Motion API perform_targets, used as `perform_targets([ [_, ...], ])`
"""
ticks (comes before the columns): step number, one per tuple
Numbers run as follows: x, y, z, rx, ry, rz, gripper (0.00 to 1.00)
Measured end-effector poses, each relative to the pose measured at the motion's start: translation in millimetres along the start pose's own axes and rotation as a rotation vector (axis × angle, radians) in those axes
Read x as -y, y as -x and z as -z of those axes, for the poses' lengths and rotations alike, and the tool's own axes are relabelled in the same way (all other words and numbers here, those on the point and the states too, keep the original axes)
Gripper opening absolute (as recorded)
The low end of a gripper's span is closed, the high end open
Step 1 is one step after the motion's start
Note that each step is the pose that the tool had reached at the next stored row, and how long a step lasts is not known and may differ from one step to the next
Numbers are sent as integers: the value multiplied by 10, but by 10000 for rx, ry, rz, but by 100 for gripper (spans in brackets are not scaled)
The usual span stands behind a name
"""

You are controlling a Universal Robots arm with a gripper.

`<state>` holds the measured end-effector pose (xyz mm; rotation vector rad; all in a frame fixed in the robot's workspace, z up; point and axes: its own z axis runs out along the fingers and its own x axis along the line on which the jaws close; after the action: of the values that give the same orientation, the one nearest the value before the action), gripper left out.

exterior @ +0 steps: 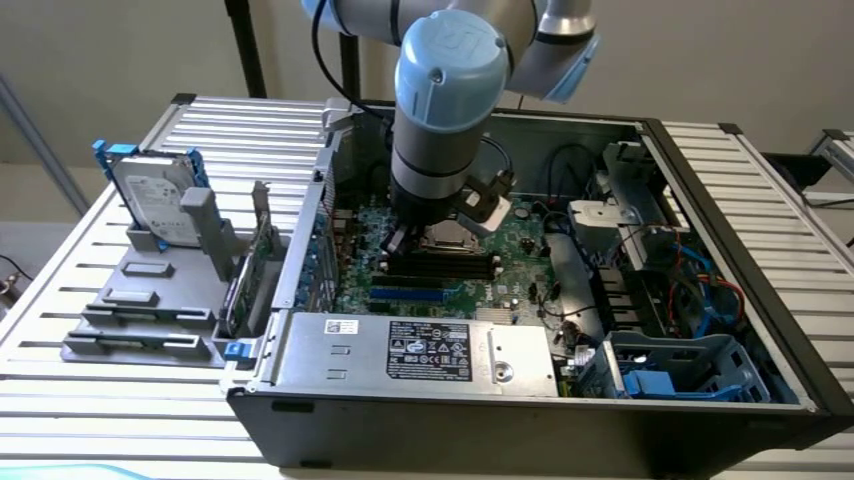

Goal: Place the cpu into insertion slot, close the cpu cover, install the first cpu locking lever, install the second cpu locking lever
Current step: 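Install the second cpu locking lever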

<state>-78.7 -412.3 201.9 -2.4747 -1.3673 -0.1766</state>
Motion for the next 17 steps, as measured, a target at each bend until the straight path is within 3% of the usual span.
perform_targets([
  [17,12,-21,-41,1,0,0,11],
])
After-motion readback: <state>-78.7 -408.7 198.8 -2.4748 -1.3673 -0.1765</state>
